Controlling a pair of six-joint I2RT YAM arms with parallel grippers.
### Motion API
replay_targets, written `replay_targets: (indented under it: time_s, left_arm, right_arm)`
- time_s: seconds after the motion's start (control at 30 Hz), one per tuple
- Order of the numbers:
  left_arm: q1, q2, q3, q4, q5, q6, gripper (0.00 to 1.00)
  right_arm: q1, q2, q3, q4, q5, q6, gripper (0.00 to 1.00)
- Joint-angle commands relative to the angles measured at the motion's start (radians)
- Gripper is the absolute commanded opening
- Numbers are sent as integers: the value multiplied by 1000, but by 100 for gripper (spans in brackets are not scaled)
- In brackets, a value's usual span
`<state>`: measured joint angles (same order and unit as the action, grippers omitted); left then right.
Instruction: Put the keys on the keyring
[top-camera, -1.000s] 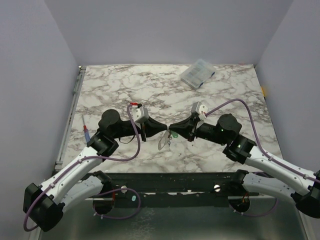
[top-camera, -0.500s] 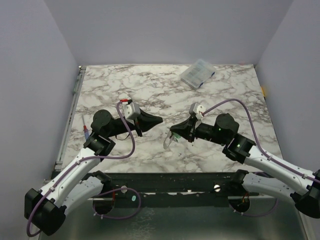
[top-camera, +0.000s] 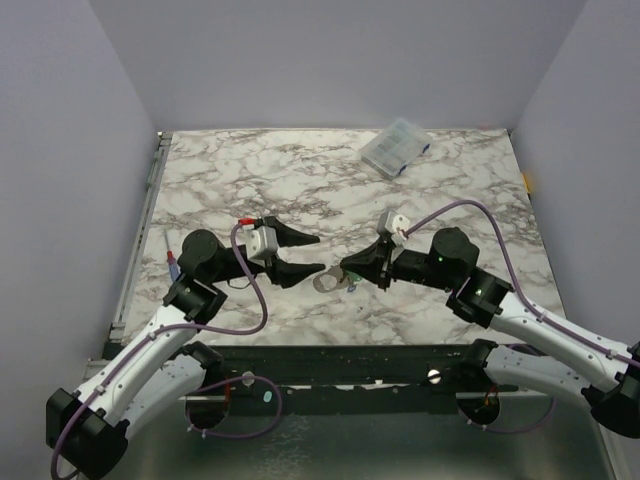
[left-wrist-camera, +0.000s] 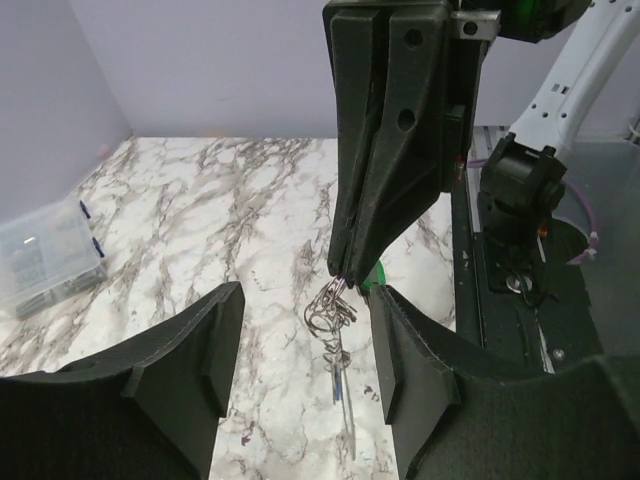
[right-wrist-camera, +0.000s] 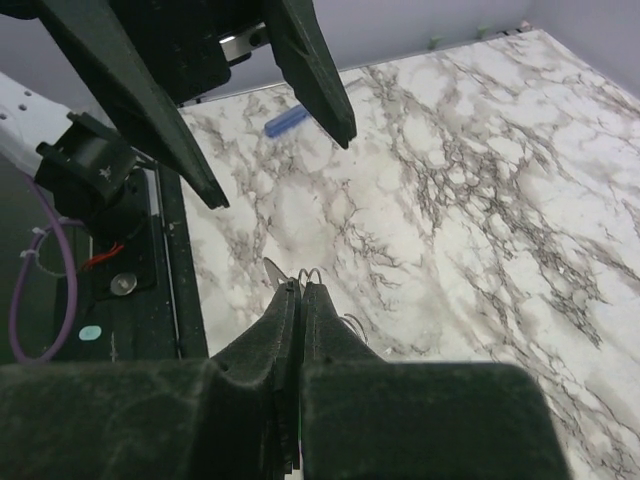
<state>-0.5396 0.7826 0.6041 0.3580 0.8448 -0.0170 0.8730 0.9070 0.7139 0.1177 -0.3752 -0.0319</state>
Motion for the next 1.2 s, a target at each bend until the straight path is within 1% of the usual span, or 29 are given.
replay_targets:
  time_s: [0.0,0.07,0.13,0.33,0.47,0.57,0.7,0.93,1.0,1.17]
  left_arm:
    - [-20,-8,-27,-4,64,83,57]
    - [-32,-5,-34,-3,75,101,53]
    - [-40,4,-35,-3,84,105,47]
    - [-69,41,-31,-5,116,92,40]
    - [-77,57,-29,-6,123,83,39]
    - [-82,76,-24,-7,129,75,42]
    - [-91,118,-9,-8,144,54,44]
    - [-103,141,-9,-8,127,56,45]
    - [-110,149,-8,-10,116,57,43]
    - [-126,163,-1,-10,108,55,34]
  right_arm:
    - [-5,-30,25,-29,-101,-38,1]
    - [-5,-26,40,-53,-140,-50,1]
    - [-5,-20,53,-79,-162,-61,1]
    - [-5,-8,56,-84,-186,-61,1]
    - [-6,-13,60,-82,-185,-57,1]
    - [-5,-12,61,-85,-187,-57,1]
    - [-5,-9,57,-77,-187,-55,1]
    - [-5,-5,56,-70,-192,-54,1]
    - [-5,-5,57,-70,-198,-54,1]
    - [-5,8,58,-66,-205,-53,1]
